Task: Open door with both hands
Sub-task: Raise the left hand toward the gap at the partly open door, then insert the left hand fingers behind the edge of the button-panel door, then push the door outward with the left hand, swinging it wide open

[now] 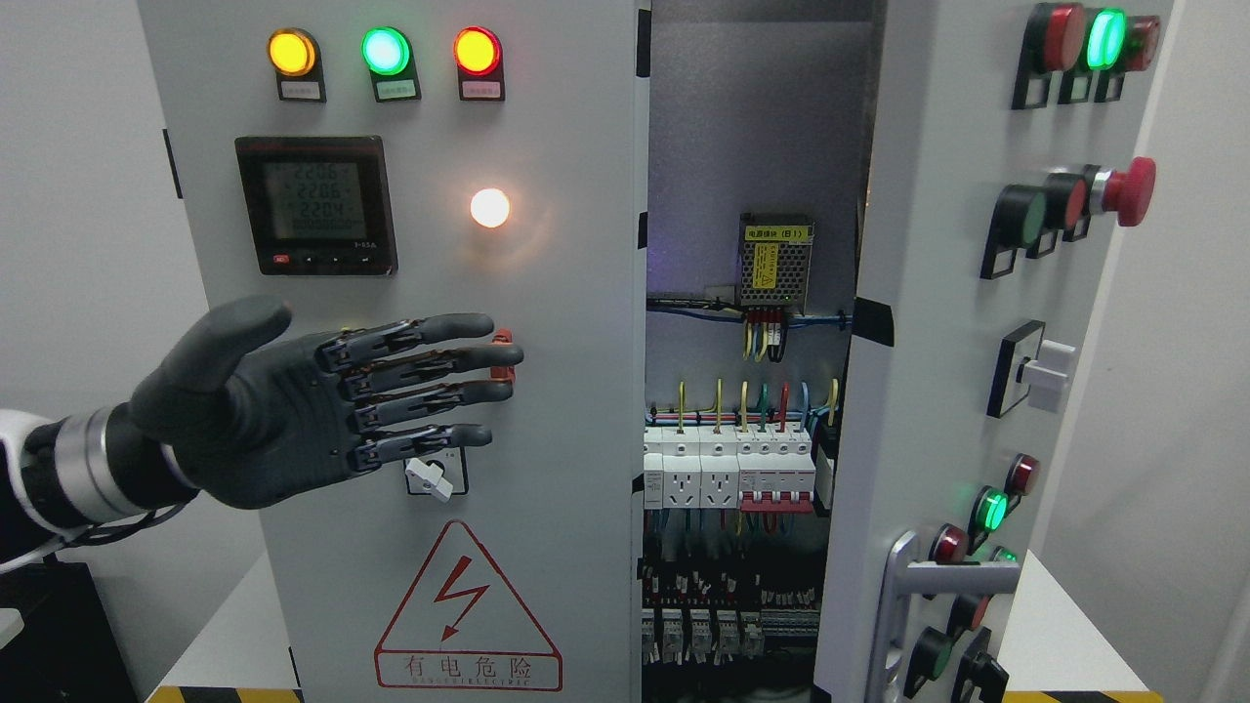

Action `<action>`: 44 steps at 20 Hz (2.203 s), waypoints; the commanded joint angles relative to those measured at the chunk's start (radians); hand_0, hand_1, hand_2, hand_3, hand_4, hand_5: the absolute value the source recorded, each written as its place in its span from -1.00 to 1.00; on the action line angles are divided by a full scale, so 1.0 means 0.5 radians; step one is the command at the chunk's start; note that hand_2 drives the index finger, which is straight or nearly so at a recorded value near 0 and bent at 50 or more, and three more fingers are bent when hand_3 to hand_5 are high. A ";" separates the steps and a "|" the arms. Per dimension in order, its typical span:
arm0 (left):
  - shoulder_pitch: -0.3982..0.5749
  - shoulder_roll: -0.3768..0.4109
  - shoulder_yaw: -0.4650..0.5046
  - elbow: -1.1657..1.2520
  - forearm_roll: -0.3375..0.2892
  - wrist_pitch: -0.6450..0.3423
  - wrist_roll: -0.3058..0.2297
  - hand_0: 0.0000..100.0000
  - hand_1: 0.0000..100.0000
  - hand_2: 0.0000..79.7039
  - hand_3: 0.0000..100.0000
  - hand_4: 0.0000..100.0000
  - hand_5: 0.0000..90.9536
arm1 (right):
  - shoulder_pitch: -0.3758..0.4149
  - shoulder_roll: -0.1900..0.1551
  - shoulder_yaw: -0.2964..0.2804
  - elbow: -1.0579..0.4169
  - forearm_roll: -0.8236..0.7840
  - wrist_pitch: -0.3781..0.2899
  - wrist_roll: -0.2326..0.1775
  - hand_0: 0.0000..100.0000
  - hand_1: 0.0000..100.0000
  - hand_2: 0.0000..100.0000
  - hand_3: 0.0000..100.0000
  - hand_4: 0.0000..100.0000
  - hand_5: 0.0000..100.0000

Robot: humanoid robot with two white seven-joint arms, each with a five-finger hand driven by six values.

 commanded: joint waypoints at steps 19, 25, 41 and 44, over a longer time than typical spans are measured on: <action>-0.201 -1.105 -0.214 0.139 0.026 0.056 0.718 -0.76 -0.22 -1.00 -1.00 -1.00 -1.00 | 0.000 0.000 0.000 -0.001 0.000 -0.002 0.000 -0.76 -0.22 -1.00 -1.00 -1.00 -1.00; -0.201 -1.255 -0.214 0.163 0.026 0.056 0.878 -0.76 -0.22 -1.00 -1.00 -1.00 -1.00 | 0.000 0.000 0.000 -0.001 0.000 -0.002 0.000 -0.76 -0.22 -1.00 -1.00 -1.00 -1.00; -0.216 -1.452 -0.223 0.163 0.011 0.056 0.957 -0.76 -0.22 -1.00 -1.00 -1.00 -1.00 | 0.000 0.000 0.000 -0.001 0.000 -0.002 0.000 -0.76 -0.22 -1.00 -1.00 -1.00 -1.00; -0.226 -1.516 -0.223 0.163 0.005 0.056 1.031 -0.76 -0.22 -1.00 -1.00 -1.00 -1.00 | 0.000 0.000 0.000 -0.001 0.000 -0.002 0.000 -0.76 -0.22 -1.00 -1.00 -1.00 -1.00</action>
